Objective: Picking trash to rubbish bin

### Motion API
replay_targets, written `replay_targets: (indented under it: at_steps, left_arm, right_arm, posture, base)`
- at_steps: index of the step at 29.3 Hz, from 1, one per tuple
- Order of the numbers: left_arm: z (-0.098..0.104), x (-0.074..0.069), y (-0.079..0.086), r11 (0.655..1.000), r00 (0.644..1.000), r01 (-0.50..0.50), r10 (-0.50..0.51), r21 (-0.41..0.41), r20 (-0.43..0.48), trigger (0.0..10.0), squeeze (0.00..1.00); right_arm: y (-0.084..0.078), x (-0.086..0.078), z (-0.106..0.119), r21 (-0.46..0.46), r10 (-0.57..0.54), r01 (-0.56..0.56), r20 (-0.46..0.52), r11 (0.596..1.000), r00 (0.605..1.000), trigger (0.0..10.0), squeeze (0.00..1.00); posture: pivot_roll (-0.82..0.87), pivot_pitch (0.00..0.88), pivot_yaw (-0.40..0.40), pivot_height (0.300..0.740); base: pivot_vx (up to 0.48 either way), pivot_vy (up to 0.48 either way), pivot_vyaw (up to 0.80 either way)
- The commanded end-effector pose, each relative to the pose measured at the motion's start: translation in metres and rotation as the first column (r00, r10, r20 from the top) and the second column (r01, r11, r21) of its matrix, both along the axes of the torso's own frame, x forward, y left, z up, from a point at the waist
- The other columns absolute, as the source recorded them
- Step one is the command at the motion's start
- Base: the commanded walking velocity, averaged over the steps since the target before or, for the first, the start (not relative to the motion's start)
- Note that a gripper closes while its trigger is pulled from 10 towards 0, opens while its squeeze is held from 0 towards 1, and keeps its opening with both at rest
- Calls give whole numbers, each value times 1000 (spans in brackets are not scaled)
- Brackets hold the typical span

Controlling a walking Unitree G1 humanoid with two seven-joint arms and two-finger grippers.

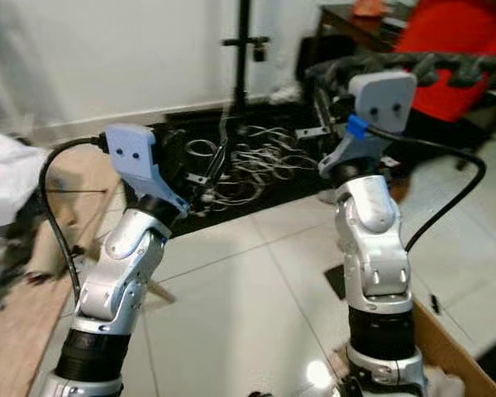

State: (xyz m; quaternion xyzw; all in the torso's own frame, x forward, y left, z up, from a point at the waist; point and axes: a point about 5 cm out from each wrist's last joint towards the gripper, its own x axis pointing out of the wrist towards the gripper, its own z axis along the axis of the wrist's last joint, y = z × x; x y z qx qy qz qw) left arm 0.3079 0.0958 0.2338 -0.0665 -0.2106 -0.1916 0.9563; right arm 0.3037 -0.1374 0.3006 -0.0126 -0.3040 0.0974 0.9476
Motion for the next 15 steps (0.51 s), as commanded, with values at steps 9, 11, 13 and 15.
replay_targets:
  at_steps: [9, 11, 13, 15]
  left_arm:
    - [-1, -2, -4, 1000, 1000, 17, -17, 7, 2, 10000, 0]
    - [-2, -2, -4, 1000, 1000, 19, -19, 8, -1, 10000, 0]
    - [-3, -3, -4, 1000, 1000, 21, -21, 8, -3, 10000, 0]
    - [-3, -3, -4, 1000, 1000, 27, -27, 9, -6, 10000, 0]
  right_arm:
    - [-3, 0, 1, 5, -8, 8, 5, 1000, 1000, 10000, 0]
    - [-2, 0, 0, 6, -6, 6, 2, 1000, 1000, 10000, 0]
    - [-2, 0, 0, 6, -6, 6, 1, 1000, 1000, 10000, 0]
    - [-1, 0, -1, 7, -5, 5, -1, 1000, 1000, 10000, 0]
  posture:
    - [-44, 96, -34, 740]
    - [-44, 96, -34, 740]
    - [-44, 96, -34, 740]
    - [-44, 96, -34, 740]
  base:
    - [0, 0, -800]
    - [0, 0, -800]
    - [0, 0, -800]
    - [0, 0, -800]
